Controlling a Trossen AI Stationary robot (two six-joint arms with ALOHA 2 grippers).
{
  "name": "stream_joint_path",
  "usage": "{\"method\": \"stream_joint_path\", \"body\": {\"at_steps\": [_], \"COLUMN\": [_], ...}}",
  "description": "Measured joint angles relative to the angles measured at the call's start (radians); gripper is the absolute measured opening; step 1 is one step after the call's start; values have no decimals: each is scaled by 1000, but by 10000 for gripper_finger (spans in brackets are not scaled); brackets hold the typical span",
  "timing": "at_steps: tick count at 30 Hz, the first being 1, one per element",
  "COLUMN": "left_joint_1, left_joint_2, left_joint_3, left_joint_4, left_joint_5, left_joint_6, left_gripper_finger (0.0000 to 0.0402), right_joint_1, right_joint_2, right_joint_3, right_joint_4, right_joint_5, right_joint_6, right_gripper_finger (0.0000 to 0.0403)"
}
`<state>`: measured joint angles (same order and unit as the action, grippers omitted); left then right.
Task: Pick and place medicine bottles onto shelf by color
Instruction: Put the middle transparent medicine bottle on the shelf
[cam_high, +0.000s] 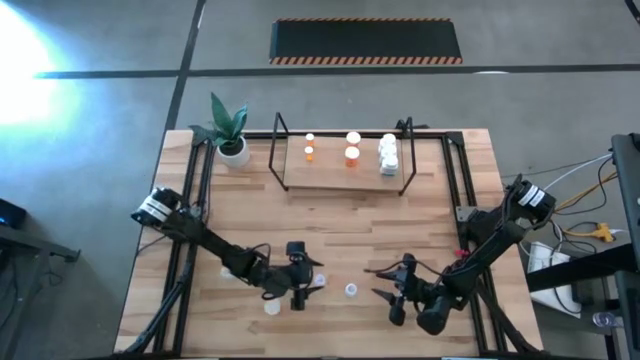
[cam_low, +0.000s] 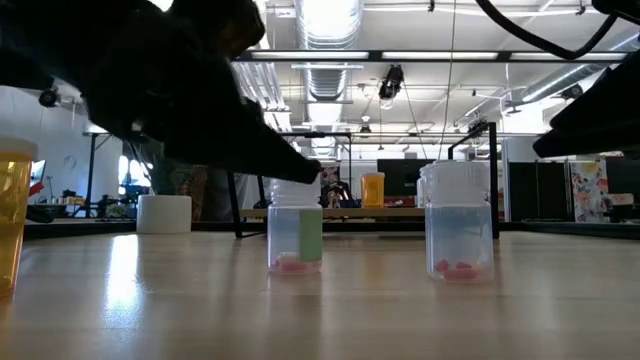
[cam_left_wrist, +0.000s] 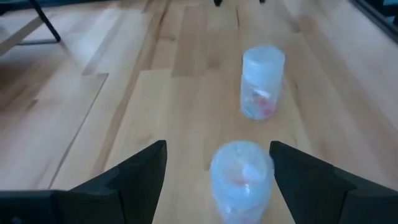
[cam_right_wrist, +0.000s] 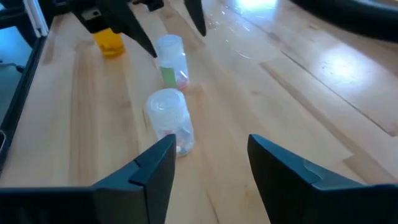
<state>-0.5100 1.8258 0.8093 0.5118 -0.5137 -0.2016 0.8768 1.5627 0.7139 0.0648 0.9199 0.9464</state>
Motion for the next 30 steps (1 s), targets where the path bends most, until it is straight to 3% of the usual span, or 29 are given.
{"method": "stream_joint_path", "body": {"at_steps": [11,30], "left_joint_1": [-1,0], "left_joint_2": [-13,20], "left_joint_3": [-8,2], "left_joint_4": [-38,-14], "left_joint_5": [16,35], "left_joint_6": [-125,-110], "left_gripper_finger": [258,124], "right_joint_1": [0,0], "right_joint_2": [1,1], "right_joint_3": [0,-3], "right_joint_4": [0,0], "right_joint_5": [3,25], "right_joint_6": [-16,-15], "right_gripper_finger": [185,180]}}
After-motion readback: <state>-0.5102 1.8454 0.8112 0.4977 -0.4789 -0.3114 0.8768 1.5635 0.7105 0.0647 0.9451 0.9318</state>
